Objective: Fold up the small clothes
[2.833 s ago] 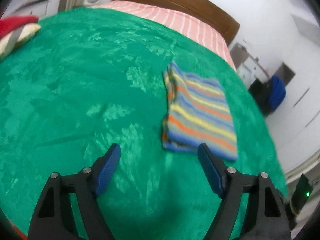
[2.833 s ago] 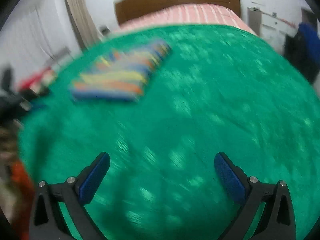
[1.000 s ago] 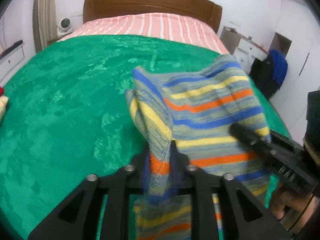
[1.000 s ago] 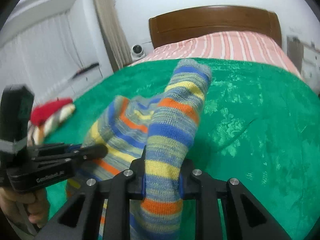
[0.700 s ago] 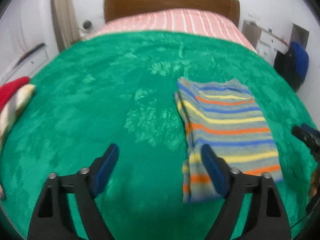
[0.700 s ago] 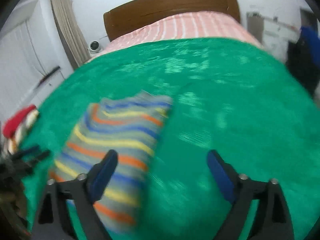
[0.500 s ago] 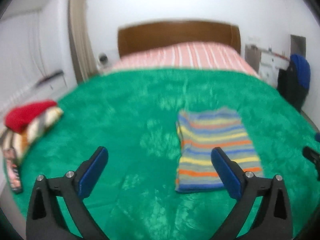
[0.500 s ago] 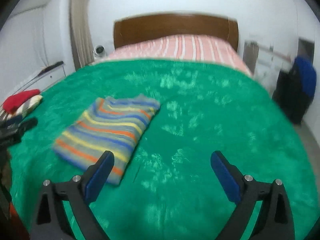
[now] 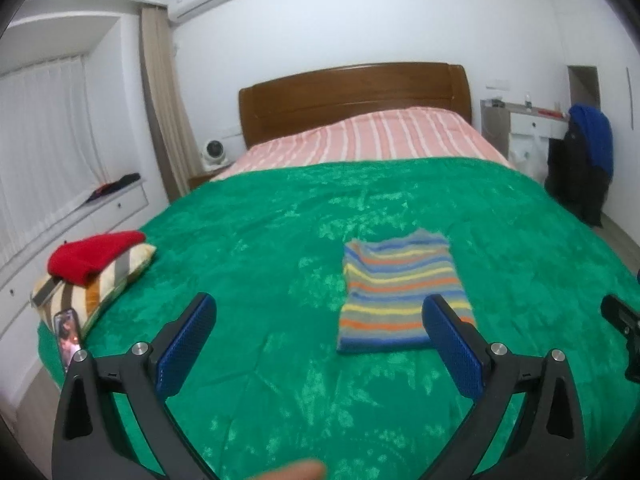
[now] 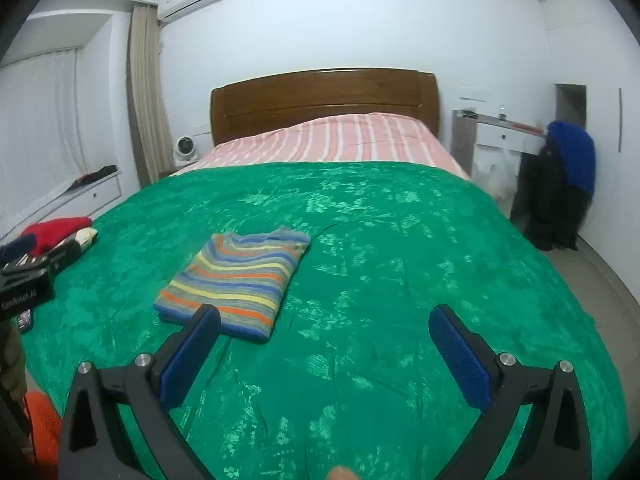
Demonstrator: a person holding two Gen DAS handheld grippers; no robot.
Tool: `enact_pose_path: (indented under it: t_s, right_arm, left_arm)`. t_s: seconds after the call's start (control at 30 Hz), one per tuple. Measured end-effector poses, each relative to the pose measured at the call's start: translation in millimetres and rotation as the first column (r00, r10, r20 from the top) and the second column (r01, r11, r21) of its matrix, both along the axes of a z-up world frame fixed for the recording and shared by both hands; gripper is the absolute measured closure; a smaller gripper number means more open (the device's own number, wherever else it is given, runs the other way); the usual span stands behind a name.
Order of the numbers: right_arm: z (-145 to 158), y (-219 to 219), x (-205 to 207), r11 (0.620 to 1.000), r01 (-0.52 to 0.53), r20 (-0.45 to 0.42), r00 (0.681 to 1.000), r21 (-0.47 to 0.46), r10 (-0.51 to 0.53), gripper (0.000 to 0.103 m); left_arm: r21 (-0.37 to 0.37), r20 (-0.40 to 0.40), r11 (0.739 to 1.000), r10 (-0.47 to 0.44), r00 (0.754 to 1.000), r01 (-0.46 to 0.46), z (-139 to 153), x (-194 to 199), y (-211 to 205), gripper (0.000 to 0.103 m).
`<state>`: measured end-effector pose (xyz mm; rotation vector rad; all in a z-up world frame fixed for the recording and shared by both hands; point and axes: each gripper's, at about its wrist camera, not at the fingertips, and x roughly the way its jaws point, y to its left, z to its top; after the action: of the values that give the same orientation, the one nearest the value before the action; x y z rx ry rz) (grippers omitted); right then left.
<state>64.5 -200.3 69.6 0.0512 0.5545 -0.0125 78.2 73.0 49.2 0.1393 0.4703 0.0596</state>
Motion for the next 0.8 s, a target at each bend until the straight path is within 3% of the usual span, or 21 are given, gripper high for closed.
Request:
enact_pose_path:
  t_s: [0.17,0.37,0.5,0.67,0.8]
  right_arm:
    - [2,5,-17,0.996,-0.084,0.037,0.996,0.038,0.082,0.0]
    - [-11,24,-27,0.986,-0.161,-0.001,0.987,-0.032,0.161,0.0]
    - [-19,26,-24,0.98,-0.196,-0.051,0.979,0.045,0.198,0.0]
    - [-13,28,-23,0.978,-0.194,-0.066,0.978,0.073,0.199,0.0]
    - [-16,32,-25,0.979,-0.199,-0.083,0.976,0.048,0.202,0.0]
  left_arm:
    - [0.01,-0.022,0.999,0.052,0.998,-0.052,-3,-18,-4,0.0]
    - [-0.035,-0.109,0.999,0.029,0.994,-0.033,-17,-30,1,0.0]
    - [-0.083,-0.207,0.996,0.01,0.978,-0.027,-24,-29,6,0.0]
    - [-0.028,-0.198,1.0,0.005,0.98,-0.011,-22,-35,-2,0.0]
    - [-0.056,-0.208,0.998,0.0,0.978,-0.012,-19,-35,-4,0.0]
